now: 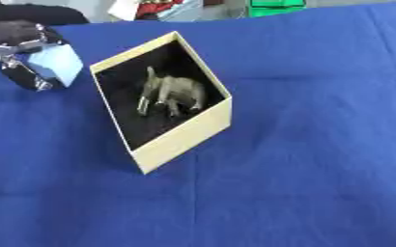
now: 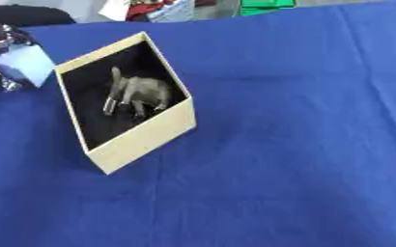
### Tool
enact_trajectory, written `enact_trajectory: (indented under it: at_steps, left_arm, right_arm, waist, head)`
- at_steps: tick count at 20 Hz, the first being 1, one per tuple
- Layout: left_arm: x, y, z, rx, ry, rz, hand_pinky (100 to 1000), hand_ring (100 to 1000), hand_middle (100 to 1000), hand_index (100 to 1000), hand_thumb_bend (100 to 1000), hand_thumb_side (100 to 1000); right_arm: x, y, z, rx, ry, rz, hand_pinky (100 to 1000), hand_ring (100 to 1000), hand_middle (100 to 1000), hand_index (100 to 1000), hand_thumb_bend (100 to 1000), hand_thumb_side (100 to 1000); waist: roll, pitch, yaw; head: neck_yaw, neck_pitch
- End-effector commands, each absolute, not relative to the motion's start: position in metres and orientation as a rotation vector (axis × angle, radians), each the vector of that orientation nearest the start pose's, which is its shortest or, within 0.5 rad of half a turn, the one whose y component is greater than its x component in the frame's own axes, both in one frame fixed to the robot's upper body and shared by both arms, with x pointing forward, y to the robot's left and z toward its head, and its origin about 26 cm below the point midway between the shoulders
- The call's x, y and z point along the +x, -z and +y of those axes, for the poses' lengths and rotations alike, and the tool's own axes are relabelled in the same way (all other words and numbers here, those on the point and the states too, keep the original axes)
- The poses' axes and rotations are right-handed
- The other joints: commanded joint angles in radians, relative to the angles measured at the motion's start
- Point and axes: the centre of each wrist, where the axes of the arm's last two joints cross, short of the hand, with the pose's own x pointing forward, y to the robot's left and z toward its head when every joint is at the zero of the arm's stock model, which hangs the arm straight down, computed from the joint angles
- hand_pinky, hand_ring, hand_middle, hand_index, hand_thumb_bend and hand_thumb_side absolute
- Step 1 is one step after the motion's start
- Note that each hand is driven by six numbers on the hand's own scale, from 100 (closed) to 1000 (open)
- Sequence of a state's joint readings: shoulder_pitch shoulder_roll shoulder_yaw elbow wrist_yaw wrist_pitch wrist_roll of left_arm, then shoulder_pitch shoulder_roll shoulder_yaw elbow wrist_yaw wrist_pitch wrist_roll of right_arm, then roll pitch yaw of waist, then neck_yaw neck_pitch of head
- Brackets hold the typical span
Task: Pick up objects on the table and place them in the box.
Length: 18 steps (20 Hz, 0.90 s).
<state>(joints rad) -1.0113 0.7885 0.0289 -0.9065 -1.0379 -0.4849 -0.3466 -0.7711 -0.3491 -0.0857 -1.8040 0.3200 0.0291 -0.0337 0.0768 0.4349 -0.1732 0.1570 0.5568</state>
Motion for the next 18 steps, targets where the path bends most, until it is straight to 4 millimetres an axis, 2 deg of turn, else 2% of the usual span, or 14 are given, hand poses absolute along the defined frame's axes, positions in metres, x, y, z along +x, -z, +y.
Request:
enact_trajectory:
  at_steps: [1,5,9,12,18]
  left_arm:
    - [0.429,-0.335,0.439,1.393,1.52,-1.37,659,651,423,726,100,100]
    - [0.43,-0.339,0.433,1.38,1.499,-1.432,650,637,424,709,100,100]
    - [0.429,-0.347,0.418,1.388,1.493,-1.496,646,635,431,695,100,100]
    - [0.428,-0.351,0.401,1.393,1.518,-1.534,651,644,443,697,100,100]
    - [0.424,-0.357,0.35,1.374,1.639,-1.642,663,660,468,706,100,100]
  right_arm:
    - [0.346,-0.326,-0.248,-0.638,-0.417,-2.539,876,959,743,945,100,800]
    - [0.345,-0.323,-0.247,-0.638,-0.416,-2.533,876,959,743,944,100,798]
    - [0.344,-0.32,-0.247,-0.638,-0.412,-2.53,876,958,744,944,100,794]
    - [0.343,-0.318,-0.246,-0.638,-0.412,-2.529,877,958,744,944,100,791]
    - [0.341,-0.314,-0.243,-0.631,-0.413,-2.53,876,957,745,940,100,787]
  waist:
    - [-0.005,-0.037,0.003]
    - [-0.006,-0.049,0.008]
    - [-0.008,-0.064,0.014]
    - [-0.009,-0.075,0.019]
    - [-0.011,-0.095,0.025]
  head:
    - [-0.002,0.011]
    - [-0.005,0.019]
    - [-0.009,0.032]
    - [-0.012,0.037]
    - [-0.018,0.047]
